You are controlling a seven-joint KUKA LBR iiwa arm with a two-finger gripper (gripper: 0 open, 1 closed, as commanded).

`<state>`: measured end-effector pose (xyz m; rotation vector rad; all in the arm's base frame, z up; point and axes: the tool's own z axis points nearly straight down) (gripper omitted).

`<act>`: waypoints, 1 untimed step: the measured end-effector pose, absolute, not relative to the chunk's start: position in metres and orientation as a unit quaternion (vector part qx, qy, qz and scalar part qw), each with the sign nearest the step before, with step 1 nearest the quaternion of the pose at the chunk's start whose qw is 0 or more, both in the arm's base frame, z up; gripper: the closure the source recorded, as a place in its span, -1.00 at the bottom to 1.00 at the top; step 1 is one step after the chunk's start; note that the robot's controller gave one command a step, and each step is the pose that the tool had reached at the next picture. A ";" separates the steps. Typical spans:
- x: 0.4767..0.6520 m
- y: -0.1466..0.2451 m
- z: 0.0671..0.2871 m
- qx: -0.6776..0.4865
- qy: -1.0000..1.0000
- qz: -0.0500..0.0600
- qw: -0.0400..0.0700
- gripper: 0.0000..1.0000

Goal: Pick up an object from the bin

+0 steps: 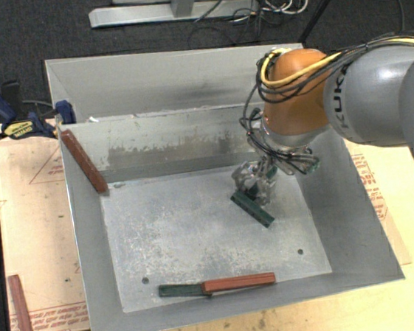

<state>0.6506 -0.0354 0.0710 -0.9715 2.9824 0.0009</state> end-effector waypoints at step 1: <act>0.625 -0.036 0.249 -0.296 0.955 -0.002 0.006 1.00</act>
Offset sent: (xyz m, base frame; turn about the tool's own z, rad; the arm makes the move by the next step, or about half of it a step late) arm -0.0279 -0.0011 0.1728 0.0303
